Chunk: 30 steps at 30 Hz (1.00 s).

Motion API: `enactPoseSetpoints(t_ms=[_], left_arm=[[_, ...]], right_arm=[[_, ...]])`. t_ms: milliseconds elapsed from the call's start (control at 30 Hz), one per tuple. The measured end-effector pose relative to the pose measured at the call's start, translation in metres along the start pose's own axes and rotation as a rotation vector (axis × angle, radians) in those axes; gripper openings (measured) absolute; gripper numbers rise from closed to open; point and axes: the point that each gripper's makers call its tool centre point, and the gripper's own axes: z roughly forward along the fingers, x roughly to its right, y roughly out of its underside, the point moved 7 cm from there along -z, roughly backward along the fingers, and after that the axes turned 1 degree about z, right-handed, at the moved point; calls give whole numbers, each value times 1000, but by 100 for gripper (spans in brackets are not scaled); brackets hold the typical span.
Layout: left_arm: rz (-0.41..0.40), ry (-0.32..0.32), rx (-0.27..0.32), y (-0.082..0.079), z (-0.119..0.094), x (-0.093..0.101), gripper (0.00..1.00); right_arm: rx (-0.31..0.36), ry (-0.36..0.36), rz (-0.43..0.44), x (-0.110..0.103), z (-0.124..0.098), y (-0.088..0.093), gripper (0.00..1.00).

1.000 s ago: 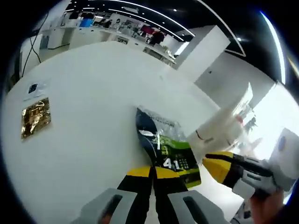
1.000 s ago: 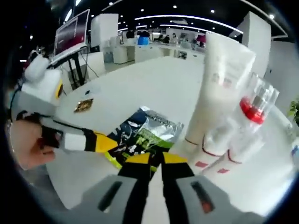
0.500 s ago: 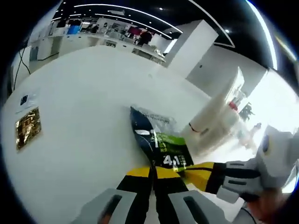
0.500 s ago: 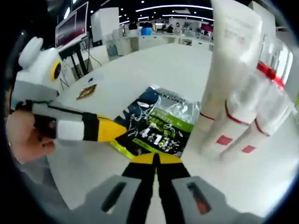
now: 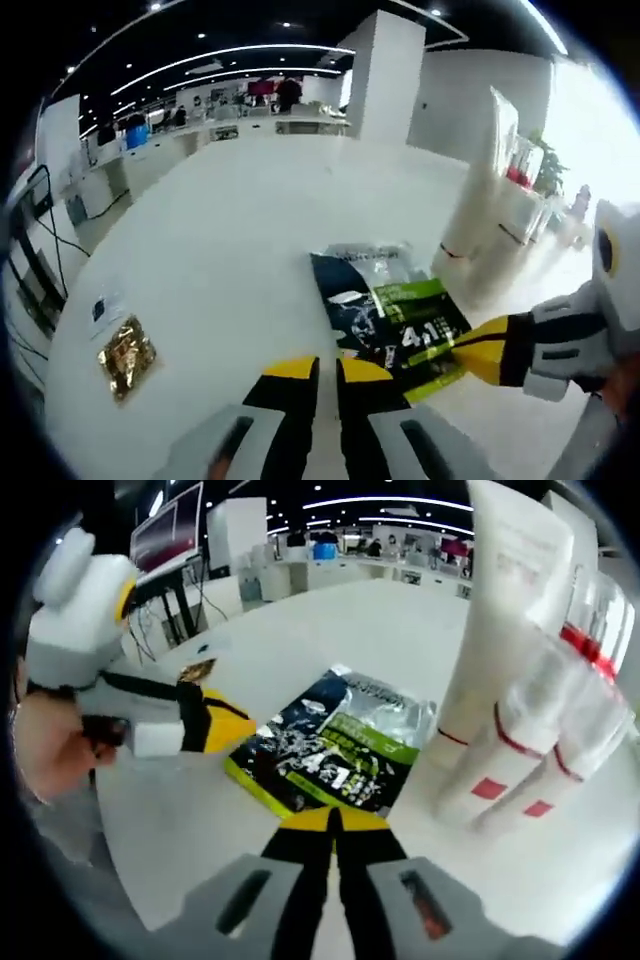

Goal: Arrange the skincare products in the storage area until every visible bottle or jar stands upright without overlapping.

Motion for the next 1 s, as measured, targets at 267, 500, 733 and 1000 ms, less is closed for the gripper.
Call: enactPoseSetpoints(t_ms=[267,500,733,1000], left_arm=[[51,106,-60,6,5,18,1],[202,74,-92,15,9,14,1],[190,86,-77,16,11,12,1],[251,46,-15,-2,2,11,2]], right_arm=[[0,6,1,-1,0,0,2],[5,4,4,0,0,0,2],[-7,4,5,-1,1,-1,2],[-19,8,16,0,1,-1,2]])
